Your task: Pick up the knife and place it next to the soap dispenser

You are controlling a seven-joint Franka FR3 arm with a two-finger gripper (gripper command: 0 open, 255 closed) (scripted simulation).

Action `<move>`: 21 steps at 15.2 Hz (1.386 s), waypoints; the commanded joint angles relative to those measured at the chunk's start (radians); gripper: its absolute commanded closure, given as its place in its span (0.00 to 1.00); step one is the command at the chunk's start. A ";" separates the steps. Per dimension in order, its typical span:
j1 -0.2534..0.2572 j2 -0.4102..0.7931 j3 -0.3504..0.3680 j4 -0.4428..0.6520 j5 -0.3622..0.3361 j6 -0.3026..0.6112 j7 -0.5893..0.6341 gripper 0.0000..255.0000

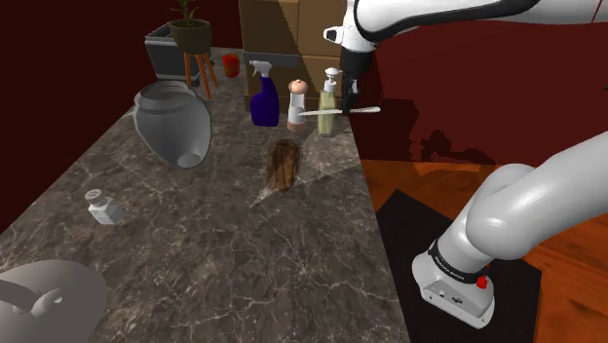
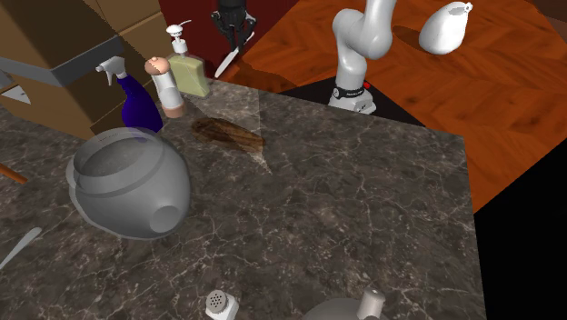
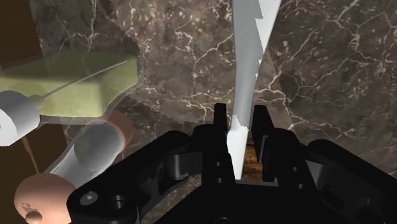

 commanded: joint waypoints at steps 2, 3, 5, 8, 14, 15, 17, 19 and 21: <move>-0.001 0.006 -0.003 -0.034 -0.001 0.041 -0.002 1.00; -0.001 0.008 -0.003 -0.046 -0.001 0.055 -0.002 1.00; -0.002 0.013 -0.003 -0.069 -0.002 0.083 -0.002 1.00; -0.002 0.021 -0.004 -0.102 -0.002 0.124 -0.001 1.00; -0.002 0.045 -0.005 -0.164 -0.003 0.209 0.000 1.00; -0.002 0.050 -0.005 -0.173 -0.003 0.224 0.001 1.00; -0.002 0.060 -0.005 -0.192 -0.004 0.253 0.001 1.00; -0.002 0.072 -0.006 -0.209 -0.004 0.282 0.001 1.00; -0.002 0.085 -0.006 -0.226 -0.004 0.311 0.002 1.00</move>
